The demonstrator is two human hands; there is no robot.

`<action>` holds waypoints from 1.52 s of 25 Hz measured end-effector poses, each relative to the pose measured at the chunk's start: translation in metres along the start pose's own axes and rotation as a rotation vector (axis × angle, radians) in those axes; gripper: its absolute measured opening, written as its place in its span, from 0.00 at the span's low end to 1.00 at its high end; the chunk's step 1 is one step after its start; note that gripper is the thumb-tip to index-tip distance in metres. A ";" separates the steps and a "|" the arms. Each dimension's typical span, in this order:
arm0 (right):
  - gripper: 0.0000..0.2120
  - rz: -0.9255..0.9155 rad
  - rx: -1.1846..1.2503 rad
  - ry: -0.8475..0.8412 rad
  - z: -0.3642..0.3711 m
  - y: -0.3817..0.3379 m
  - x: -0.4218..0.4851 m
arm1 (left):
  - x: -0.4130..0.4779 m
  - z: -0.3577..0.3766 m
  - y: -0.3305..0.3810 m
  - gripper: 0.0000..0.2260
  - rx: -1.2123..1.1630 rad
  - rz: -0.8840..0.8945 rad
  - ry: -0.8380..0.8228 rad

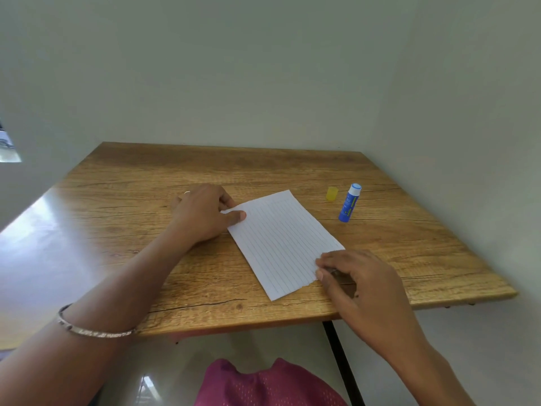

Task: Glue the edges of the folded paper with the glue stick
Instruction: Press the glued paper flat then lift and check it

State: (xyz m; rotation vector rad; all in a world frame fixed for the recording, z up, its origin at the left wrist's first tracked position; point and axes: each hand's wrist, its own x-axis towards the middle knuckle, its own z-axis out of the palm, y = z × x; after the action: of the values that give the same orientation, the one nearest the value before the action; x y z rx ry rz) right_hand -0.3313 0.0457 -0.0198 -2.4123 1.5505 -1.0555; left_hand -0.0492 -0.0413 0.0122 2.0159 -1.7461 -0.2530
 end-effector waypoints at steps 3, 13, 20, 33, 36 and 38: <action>0.04 0.009 0.014 0.000 -0.005 -0.004 0.011 | -0.001 0.001 -0.004 0.10 -0.135 0.004 -0.007; 0.20 -0.222 0.007 -0.123 0.017 -0.047 0.141 | -0.010 -0.015 0.008 0.12 -0.837 0.079 0.063; 0.09 -0.237 -0.090 -0.152 0.035 -0.050 0.185 | -0.010 -0.017 0.003 0.08 -0.936 0.103 0.044; 0.09 0.172 0.612 -0.018 0.051 0.004 0.178 | 0.000 -0.008 -0.004 0.05 -0.898 0.010 0.194; 0.13 0.337 0.849 -0.062 0.054 0.004 0.178 | 0.001 -0.008 -0.005 0.05 -0.887 0.009 0.202; 0.15 0.410 0.944 -0.071 0.056 0.005 0.180 | 0.001 -0.008 -0.005 0.05 -0.861 0.007 0.206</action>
State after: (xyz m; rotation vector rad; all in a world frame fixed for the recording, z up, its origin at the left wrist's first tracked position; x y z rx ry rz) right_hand -0.2580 -0.1216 0.0254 -1.4138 1.0707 -1.2058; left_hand -0.0411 -0.0402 0.0166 1.3421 -1.2054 -0.6408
